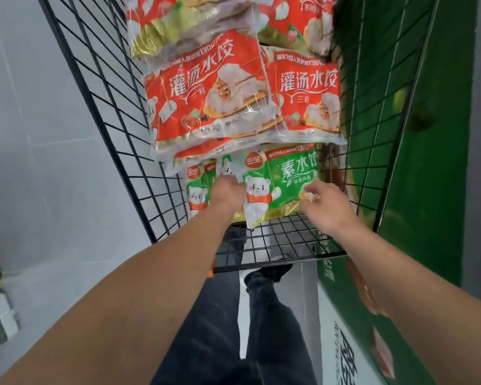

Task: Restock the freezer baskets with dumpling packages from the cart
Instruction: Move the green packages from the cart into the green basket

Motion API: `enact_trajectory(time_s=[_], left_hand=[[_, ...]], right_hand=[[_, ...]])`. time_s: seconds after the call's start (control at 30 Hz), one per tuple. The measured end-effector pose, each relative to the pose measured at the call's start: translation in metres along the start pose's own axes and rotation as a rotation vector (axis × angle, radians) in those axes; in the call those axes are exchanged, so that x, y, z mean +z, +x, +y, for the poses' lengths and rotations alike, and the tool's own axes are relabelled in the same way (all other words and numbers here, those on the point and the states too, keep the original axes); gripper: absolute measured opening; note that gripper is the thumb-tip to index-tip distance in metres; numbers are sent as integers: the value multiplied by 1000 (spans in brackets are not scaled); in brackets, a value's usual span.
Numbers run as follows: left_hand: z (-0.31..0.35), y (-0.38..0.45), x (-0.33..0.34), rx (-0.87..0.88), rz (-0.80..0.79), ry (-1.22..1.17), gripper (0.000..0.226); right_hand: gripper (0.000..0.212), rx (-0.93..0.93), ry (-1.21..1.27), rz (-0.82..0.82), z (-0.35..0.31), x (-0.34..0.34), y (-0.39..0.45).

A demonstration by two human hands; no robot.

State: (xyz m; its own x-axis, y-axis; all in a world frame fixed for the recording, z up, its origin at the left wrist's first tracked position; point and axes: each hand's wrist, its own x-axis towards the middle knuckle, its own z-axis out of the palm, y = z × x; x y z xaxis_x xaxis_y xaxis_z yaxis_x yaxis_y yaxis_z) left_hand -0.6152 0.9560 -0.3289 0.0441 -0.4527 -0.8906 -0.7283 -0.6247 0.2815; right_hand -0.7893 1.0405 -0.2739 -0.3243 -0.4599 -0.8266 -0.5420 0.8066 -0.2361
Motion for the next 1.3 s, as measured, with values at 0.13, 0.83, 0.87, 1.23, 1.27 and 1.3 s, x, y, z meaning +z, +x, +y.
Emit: enact_trajectory(time_s=[0.13, 0.83, 0.87, 1.23, 1.27, 1.3], left_hand=[[-9, -1, -15, 30, 120, 63, 16], [-47, 0, -36, -232, 291, -331, 18], [-46, -9, -36, -218, 297, -370, 12], [-23, -125, -67, 55, 212, -512, 15], [-19, -136, -66, 96, 206, -502, 12], [-15, -147, -65, 132, 198, -502, 10]], right_hand=[[48, 18, 47, 25, -5, 5, 12], [11, 237, 609, 312, -6, 28, 42], [11, 207, 629, 320, -7, 23, 33], [15, -5, 669, 503, 18, -21, -101], [15, -12, 696, 516, 23, -24, -112], [15, -30, 744, 525, 28, -28, -123]])
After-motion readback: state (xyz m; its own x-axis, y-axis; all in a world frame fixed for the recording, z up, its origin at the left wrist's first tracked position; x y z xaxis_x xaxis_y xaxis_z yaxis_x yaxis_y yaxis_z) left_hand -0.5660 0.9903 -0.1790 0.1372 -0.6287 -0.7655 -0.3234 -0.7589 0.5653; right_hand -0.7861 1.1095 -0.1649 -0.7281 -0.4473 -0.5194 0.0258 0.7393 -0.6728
